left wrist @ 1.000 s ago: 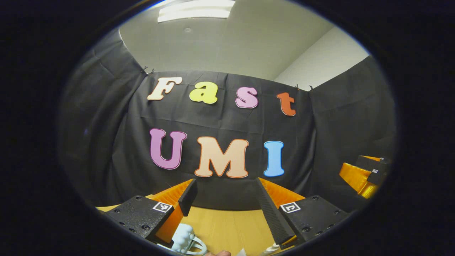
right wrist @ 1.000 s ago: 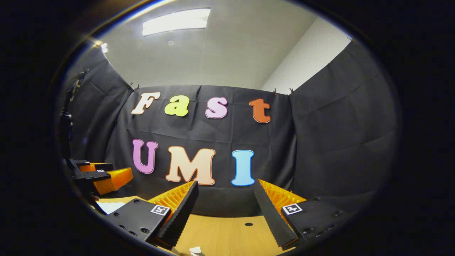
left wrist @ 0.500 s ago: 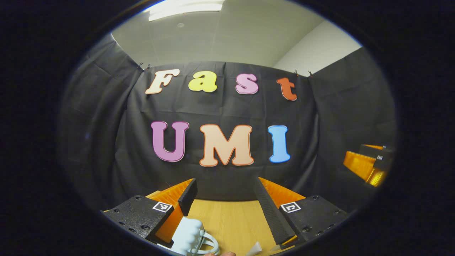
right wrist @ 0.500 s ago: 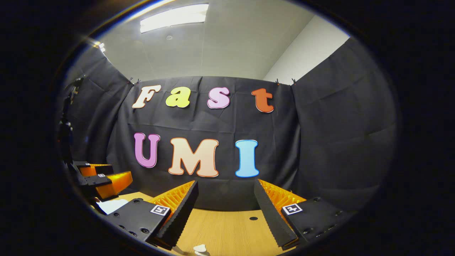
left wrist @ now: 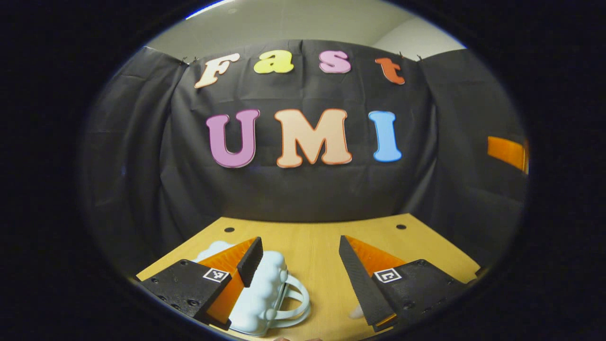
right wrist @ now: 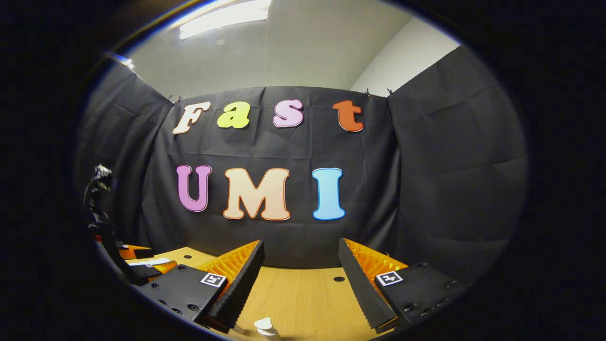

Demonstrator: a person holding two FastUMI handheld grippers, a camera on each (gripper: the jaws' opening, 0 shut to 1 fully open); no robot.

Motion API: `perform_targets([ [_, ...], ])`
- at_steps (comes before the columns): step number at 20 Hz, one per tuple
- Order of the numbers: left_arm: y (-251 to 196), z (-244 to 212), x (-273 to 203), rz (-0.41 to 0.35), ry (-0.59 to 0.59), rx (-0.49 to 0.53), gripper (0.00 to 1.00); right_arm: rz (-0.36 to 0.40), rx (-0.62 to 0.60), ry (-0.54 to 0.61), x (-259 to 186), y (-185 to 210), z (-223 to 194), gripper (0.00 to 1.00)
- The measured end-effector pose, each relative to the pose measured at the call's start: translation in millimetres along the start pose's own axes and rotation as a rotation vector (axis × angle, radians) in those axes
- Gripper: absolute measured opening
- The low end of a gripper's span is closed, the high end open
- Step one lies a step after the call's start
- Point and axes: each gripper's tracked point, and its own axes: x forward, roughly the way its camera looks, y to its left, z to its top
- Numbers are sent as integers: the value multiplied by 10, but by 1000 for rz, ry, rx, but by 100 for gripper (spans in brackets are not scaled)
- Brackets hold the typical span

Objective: First open the suitcase, pack the skin care products into it, and then close the suitcase.

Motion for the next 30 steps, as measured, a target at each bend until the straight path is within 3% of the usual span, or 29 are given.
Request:
perform_targets([
  [6,-99,-638,204,-55,193,-10,95,-8,-34,30,42,19,-111,98],
  [15,-217,-1379,357,-57,420,-2,94,-38,-68,82,109,-98,-296,100],
  [21,-180,-1773,478,-12,537,20,91,-49,-95,101,114,-161,-373,99],
  [25,-237,-1967,536,-45,602,-7,90,-64,-98,111,107,-224,-420,98],
  [27,-282,-2007,547,-69,621,-35,81,-70,-103,113,108,-255,-430,98],
  [28,-233,-2017,566,-52,621,-32,65,-73,-103,112,107,-267,-428,98],
  [29,-177,-2011,580,-37,618,-27,56,-75,-103,111,91,-272,-425,98],
  [30,-129,-2010,582,-30,616,-29,36,-76,-103,108,86,-272,-421,98],
])
